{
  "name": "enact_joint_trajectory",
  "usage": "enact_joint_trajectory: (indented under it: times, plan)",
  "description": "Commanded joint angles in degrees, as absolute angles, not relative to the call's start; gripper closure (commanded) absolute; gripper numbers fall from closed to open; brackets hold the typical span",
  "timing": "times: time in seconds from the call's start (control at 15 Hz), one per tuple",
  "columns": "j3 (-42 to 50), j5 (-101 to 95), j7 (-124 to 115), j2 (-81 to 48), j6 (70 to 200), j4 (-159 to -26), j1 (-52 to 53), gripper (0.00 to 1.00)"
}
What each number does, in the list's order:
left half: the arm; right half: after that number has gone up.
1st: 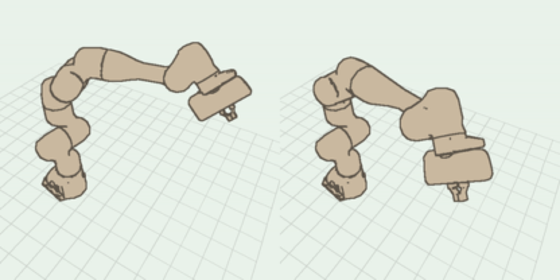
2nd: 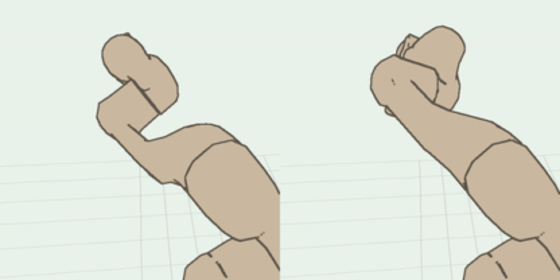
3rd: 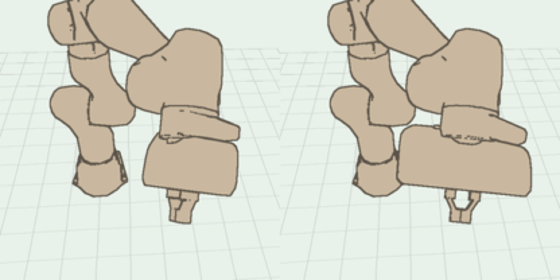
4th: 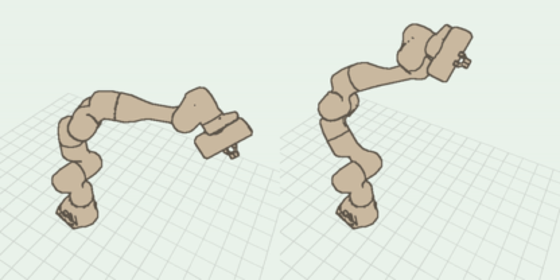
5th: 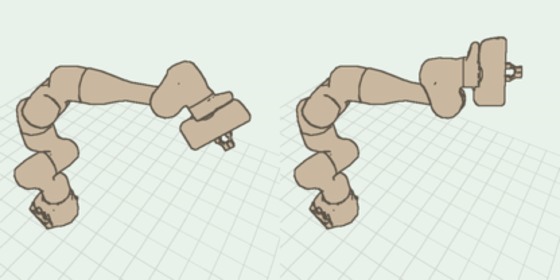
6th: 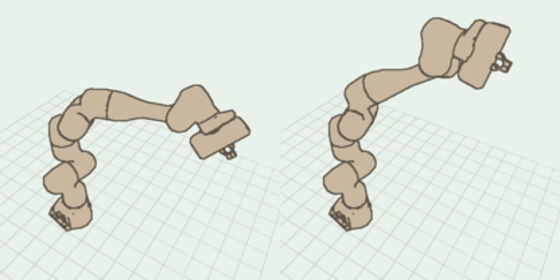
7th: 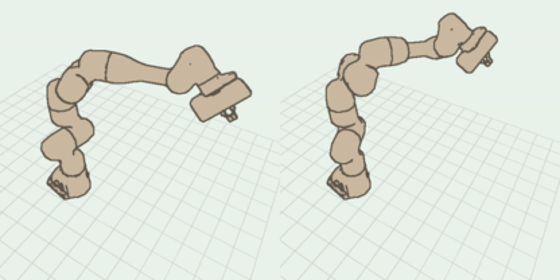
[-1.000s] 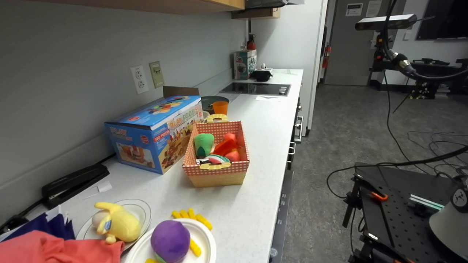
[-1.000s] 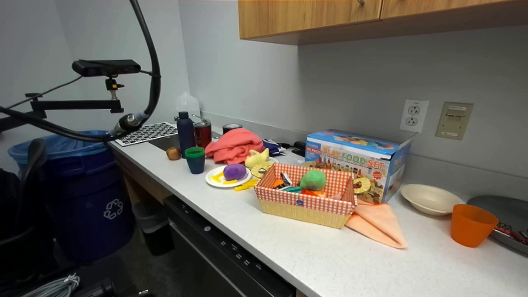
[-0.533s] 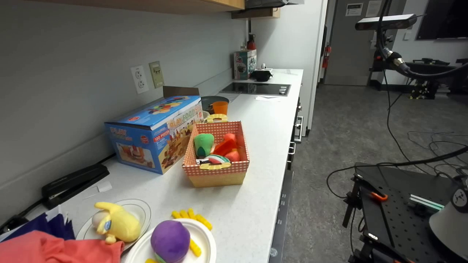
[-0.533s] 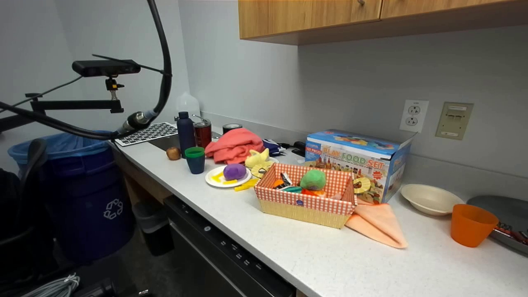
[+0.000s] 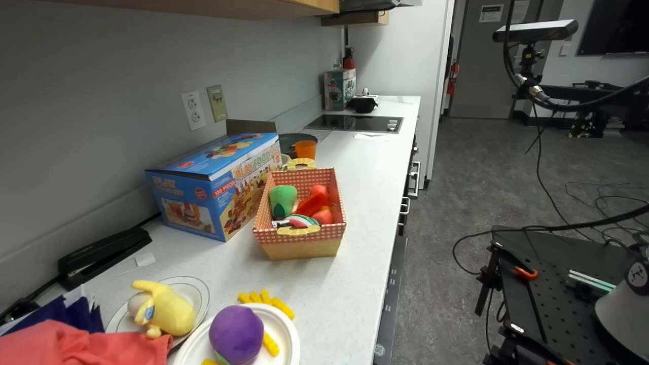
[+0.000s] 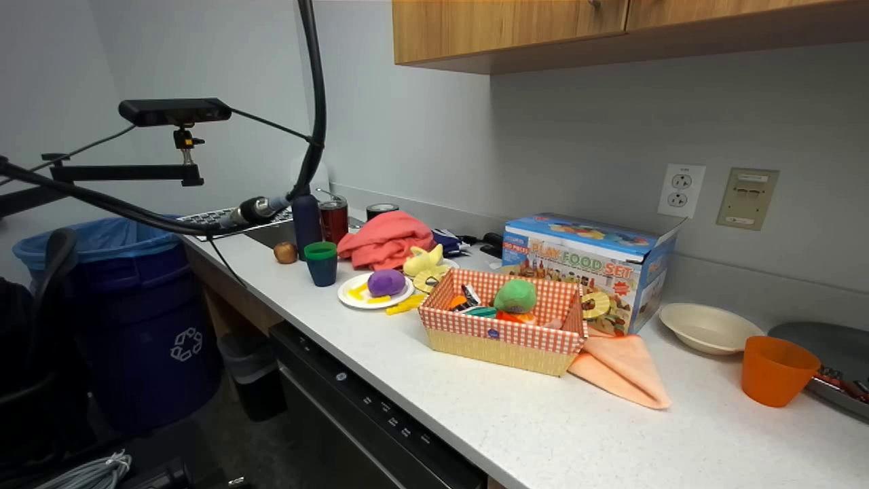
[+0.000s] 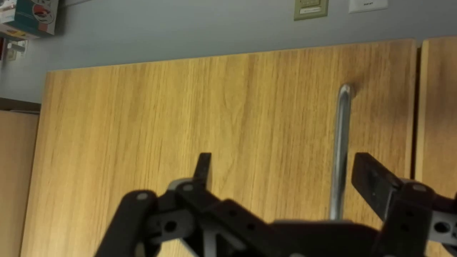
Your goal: Open the right door of the cabinet above the blue box, take the pineapple plush toy out of the cabinet and place it in the basket
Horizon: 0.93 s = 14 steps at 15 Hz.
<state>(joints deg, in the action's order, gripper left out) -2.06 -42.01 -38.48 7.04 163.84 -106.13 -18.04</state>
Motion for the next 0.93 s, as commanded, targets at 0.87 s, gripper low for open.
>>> enact_joint_trajectory:
  times: [0.87]
  plan:
    - [-3.85,-68.08,-57.72,14.05,148.74,-109.2,-20.14,0.0]
